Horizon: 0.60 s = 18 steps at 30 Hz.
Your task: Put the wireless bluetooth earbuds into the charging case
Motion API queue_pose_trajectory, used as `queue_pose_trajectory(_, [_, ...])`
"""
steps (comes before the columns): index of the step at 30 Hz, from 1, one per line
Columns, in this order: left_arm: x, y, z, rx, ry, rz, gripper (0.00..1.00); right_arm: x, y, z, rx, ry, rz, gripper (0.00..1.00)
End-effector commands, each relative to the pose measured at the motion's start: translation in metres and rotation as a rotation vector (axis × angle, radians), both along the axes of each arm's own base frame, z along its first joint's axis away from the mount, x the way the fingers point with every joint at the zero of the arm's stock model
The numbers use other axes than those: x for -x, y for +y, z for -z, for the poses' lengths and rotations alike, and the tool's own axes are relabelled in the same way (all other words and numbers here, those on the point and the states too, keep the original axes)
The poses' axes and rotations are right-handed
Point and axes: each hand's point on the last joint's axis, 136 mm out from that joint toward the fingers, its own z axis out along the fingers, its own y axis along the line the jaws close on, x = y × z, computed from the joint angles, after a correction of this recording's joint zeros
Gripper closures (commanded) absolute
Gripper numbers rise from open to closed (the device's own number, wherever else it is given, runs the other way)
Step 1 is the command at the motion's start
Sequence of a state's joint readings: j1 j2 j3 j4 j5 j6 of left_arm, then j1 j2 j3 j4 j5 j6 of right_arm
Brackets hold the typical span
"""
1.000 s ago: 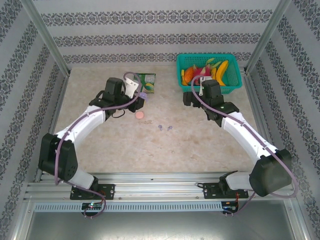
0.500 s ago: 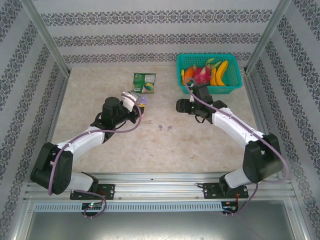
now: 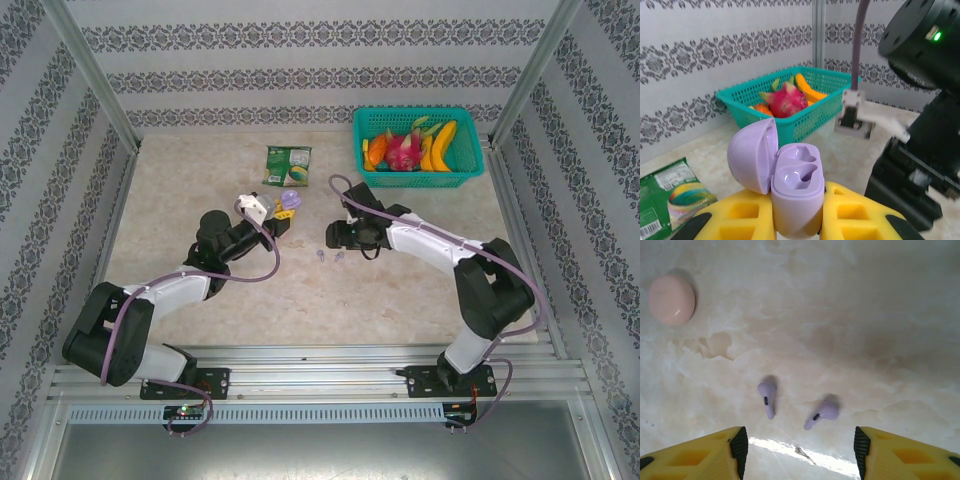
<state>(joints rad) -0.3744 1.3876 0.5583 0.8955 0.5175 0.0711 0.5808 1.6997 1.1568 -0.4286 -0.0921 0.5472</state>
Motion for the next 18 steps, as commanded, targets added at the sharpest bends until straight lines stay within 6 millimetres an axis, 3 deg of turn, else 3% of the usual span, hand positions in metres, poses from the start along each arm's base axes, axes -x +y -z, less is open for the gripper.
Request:
queue_pose_trajectory(1, [0.002,0.002,-0.027,0.052,-0.141,-0.030,1.00,-0.003,0.012,-0.001,0.049,0.010,-0.012,0.41])
queue_pose_trajectory(7, [0.000,0.013,-0.039,0.083,-0.184,-0.096,1.00,-0.004,0.029,0.010,0.116,0.043,-0.063,0.45])
queue_pose_trajectory(18, [0.000,0.019,-0.048,0.098,-0.218,-0.129,1.00,-0.003,0.044,0.041,0.229,0.099,-0.104,0.50])
